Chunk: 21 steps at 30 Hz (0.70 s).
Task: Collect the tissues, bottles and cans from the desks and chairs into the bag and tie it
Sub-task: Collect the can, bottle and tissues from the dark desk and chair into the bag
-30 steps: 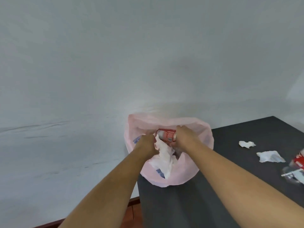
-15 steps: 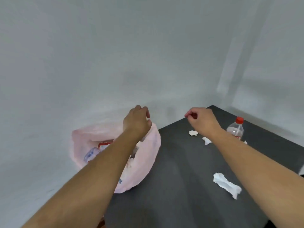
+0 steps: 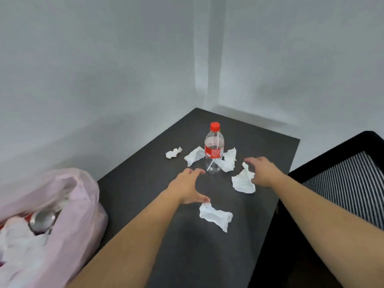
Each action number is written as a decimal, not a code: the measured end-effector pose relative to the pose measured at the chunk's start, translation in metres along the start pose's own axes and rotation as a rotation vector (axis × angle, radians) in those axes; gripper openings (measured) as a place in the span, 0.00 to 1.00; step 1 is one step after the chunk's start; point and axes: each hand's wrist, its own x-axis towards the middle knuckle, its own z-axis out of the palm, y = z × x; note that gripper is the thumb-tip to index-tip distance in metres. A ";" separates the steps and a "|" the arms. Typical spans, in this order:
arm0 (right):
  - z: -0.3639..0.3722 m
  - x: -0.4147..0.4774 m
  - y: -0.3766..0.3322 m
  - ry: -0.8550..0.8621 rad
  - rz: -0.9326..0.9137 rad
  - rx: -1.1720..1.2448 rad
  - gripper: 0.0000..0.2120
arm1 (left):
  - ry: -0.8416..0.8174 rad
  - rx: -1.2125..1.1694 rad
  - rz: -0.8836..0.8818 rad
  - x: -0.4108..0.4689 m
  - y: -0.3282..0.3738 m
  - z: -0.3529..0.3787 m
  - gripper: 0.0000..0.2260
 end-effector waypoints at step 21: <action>0.051 0.057 -0.021 -0.232 -0.118 -0.276 0.04 | -0.091 -0.082 -0.006 0.031 -0.028 0.077 0.06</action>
